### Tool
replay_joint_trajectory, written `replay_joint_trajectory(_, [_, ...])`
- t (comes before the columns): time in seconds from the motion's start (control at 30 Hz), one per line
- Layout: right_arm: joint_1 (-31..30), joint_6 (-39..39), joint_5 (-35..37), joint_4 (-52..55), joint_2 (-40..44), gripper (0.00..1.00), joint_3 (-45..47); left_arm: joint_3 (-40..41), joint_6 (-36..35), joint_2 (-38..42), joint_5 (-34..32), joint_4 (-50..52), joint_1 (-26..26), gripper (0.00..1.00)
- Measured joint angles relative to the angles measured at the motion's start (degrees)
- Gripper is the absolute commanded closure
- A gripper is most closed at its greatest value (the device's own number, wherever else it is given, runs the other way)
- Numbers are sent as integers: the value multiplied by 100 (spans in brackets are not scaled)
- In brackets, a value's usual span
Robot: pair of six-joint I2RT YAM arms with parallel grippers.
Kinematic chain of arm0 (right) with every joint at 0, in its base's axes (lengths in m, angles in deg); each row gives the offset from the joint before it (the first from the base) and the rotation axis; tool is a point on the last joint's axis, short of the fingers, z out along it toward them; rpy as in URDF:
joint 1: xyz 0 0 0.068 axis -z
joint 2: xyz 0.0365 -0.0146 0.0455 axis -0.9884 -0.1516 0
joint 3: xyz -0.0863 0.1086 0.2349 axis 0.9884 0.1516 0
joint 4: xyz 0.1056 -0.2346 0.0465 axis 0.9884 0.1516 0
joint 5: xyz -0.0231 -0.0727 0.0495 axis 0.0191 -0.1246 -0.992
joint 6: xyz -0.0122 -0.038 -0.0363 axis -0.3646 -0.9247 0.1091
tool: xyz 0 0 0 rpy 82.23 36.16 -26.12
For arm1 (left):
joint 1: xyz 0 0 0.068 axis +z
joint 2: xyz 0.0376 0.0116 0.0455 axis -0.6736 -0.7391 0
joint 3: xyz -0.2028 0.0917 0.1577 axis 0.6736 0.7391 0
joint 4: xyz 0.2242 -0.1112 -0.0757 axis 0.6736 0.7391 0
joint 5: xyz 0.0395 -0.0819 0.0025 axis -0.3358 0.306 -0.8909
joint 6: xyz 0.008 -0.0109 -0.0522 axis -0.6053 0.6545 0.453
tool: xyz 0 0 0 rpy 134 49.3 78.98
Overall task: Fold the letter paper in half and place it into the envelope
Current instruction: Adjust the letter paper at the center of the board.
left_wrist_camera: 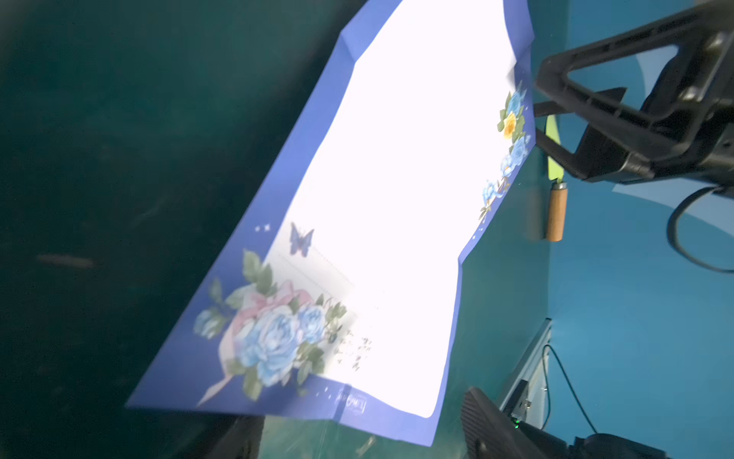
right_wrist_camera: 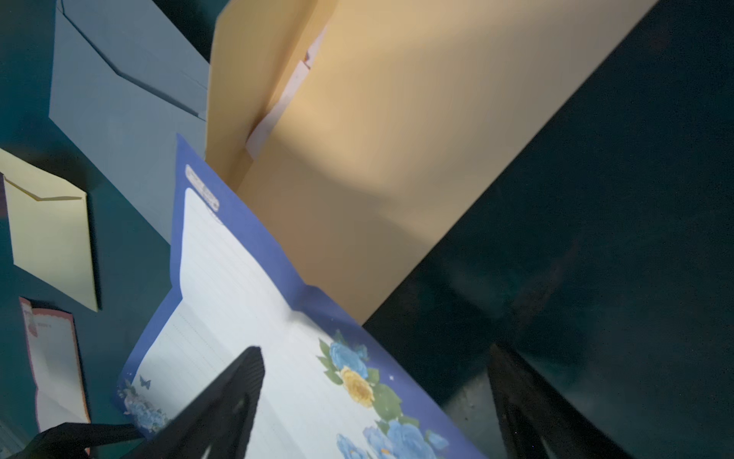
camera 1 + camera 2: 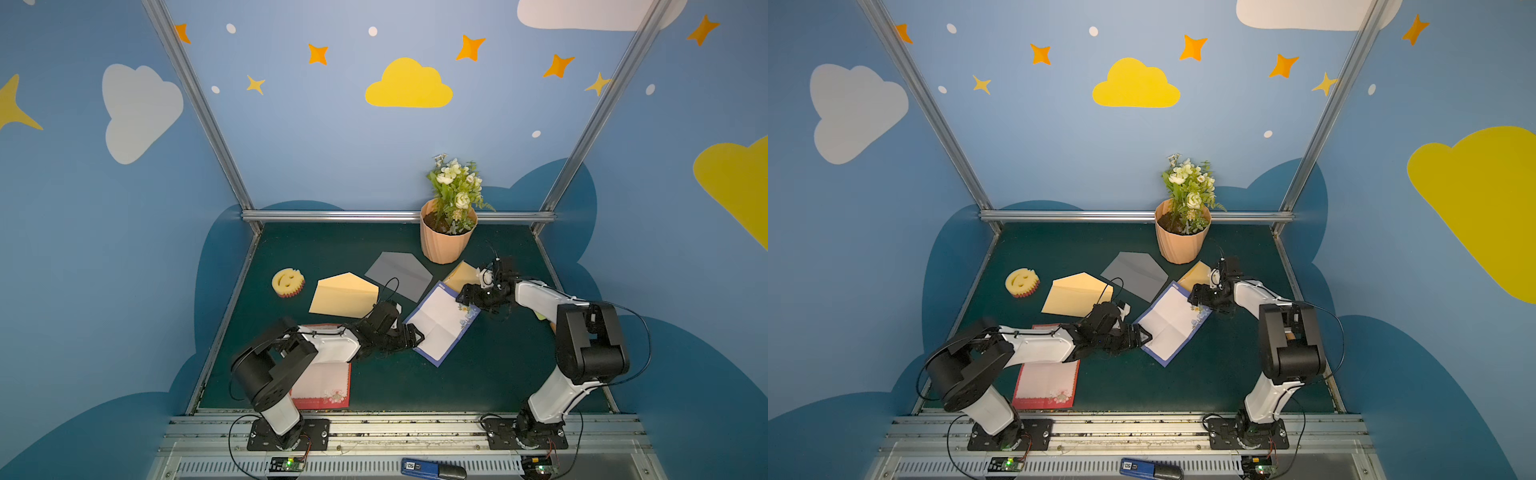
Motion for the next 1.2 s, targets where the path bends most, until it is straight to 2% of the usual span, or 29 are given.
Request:
replay_joint_trajectory(0.2, [-140, 4, 4, 28, 232, 13, 103, 24, 138, -22, 70, -247, 66, 29])
replay_joint_trajectory(0.43, [-247, 122, -4, 66, 844, 13, 608, 26, 83, 92, 195, -221, 398, 30])
replay_joint_trajectory(0.93, [-850, 999, -131, 295, 2726, 12, 1847, -612, -678, 131, 680, 356, 1069, 30])
replay_joint_trajectory(1.2, [-719, 1016, 52, 393, 2747, 12, 1888, -619, -855, 107, 765, 503, 1064, 29])
